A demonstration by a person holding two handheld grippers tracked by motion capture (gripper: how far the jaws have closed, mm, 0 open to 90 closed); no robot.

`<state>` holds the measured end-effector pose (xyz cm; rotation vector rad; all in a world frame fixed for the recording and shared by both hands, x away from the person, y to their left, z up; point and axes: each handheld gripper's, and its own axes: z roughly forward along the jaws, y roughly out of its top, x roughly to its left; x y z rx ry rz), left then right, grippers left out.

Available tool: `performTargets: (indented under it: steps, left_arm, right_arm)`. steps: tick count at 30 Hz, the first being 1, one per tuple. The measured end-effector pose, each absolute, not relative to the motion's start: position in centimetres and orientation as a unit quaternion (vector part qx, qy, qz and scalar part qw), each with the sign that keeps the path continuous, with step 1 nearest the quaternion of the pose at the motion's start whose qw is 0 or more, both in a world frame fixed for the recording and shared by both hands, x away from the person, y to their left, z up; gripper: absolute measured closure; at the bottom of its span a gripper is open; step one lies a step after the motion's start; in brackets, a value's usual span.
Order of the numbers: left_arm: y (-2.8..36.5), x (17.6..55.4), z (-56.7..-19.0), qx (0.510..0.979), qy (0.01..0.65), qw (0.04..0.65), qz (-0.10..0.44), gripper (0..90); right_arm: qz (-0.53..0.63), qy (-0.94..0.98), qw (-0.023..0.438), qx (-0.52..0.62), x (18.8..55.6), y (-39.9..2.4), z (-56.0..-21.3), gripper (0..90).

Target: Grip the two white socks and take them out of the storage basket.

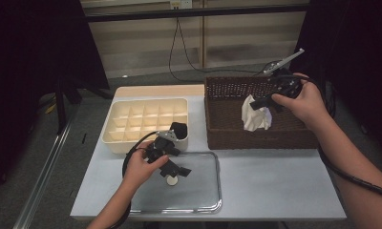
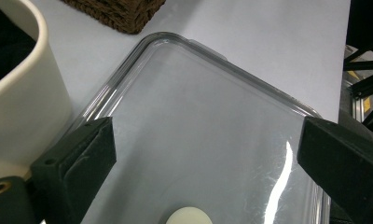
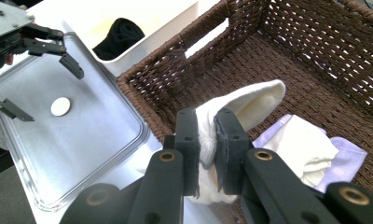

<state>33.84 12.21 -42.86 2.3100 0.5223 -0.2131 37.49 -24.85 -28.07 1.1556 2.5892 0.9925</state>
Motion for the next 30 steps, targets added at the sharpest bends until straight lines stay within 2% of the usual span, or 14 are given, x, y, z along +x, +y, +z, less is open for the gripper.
performTargets:
  steps: [30]
  left_arm:
    - [12.1, 33.8, -42.9, 0.907, 0.197, 0.364, -0.079, 4.4]
  right_arm:
    - [0.344, 0.876, 0.05, 0.336, 33.5, -23.8, -28.6, 80.5]
